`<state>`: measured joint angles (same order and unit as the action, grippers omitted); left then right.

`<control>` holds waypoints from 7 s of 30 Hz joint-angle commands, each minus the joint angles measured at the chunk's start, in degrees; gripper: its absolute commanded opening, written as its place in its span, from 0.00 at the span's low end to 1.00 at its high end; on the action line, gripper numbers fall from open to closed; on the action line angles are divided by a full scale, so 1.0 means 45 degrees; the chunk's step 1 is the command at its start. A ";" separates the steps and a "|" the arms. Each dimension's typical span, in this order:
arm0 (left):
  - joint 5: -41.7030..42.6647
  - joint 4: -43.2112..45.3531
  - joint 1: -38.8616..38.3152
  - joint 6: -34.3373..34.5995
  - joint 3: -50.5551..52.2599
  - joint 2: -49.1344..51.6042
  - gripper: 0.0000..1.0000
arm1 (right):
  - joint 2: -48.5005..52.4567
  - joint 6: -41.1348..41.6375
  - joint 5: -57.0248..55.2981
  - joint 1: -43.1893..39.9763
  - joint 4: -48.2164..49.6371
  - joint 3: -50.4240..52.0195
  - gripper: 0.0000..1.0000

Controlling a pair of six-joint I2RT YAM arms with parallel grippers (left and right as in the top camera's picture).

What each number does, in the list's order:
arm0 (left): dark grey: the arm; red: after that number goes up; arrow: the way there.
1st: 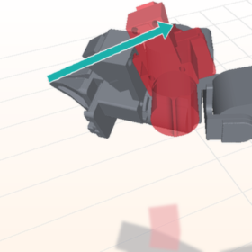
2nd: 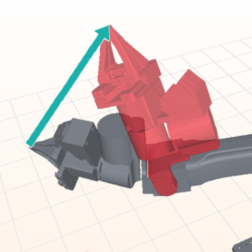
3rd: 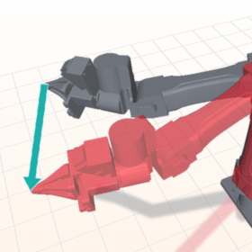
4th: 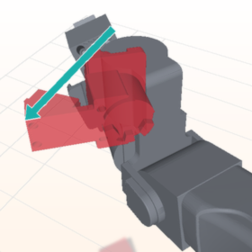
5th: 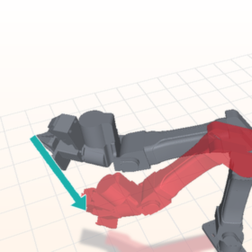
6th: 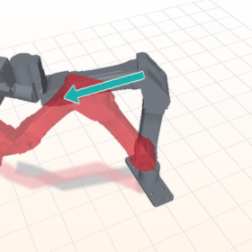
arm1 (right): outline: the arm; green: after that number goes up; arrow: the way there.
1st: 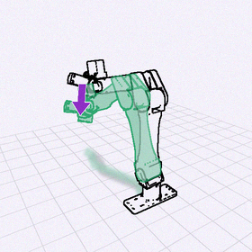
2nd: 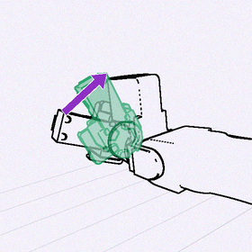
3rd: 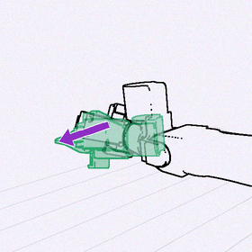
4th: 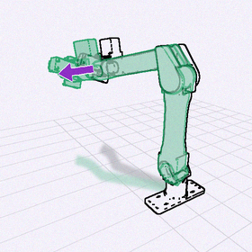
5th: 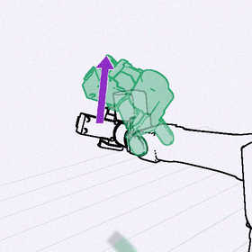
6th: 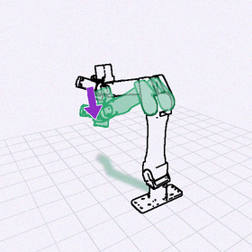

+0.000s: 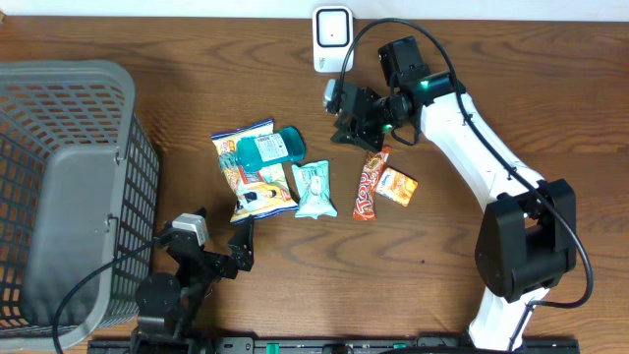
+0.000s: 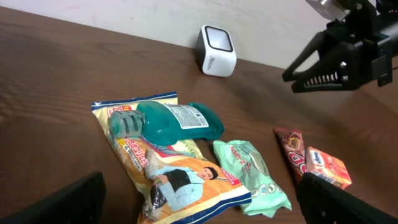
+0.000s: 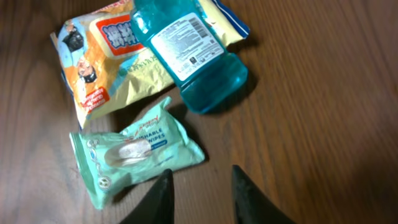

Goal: Scan the item barcode

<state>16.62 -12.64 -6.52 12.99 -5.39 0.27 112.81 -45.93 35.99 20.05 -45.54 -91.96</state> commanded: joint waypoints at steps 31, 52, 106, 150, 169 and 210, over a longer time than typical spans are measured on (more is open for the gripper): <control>0.0204 -0.0325 0.0044 -0.0257 0.0189 -0.0010 0.98 | 0.4415 0.5761 -0.5022 0.3444 1.1375 -0.0379 0.38; 0.0204 -0.0325 0.0044 -0.0257 0.0189 -0.0010 0.98 | 0.3235 0.7567 -0.9199 0.2565 0.3478 -0.1093 0.12; 0.0204 -0.0325 0.0044 -0.0257 0.0189 -0.0010 0.98 | 0.4085 0.4663 -0.4211 0.4828 0.6450 -0.1127 0.54; 0.0204 -0.0325 0.0044 -0.0257 0.0189 -0.0010 0.98 | 0.6159 0.4668 -0.5090 0.4537 -0.1656 -0.6853 0.38; 0.0204 -0.0325 0.0044 -0.0257 0.0189 -0.0010 0.98 | 0.7752 0.2341 -0.4682 0.4561 -0.3186 -0.6849 0.61; 0.0204 -0.0325 0.0044 -0.0257 0.0189 -0.0010 0.98 | 0.7014 0.6630 -0.7106 0.4279 -0.5576 -1.0127 0.26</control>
<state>16.62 -12.64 -6.52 12.99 -5.39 0.27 146.39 -15.31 4.19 39.44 -70.67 -138.23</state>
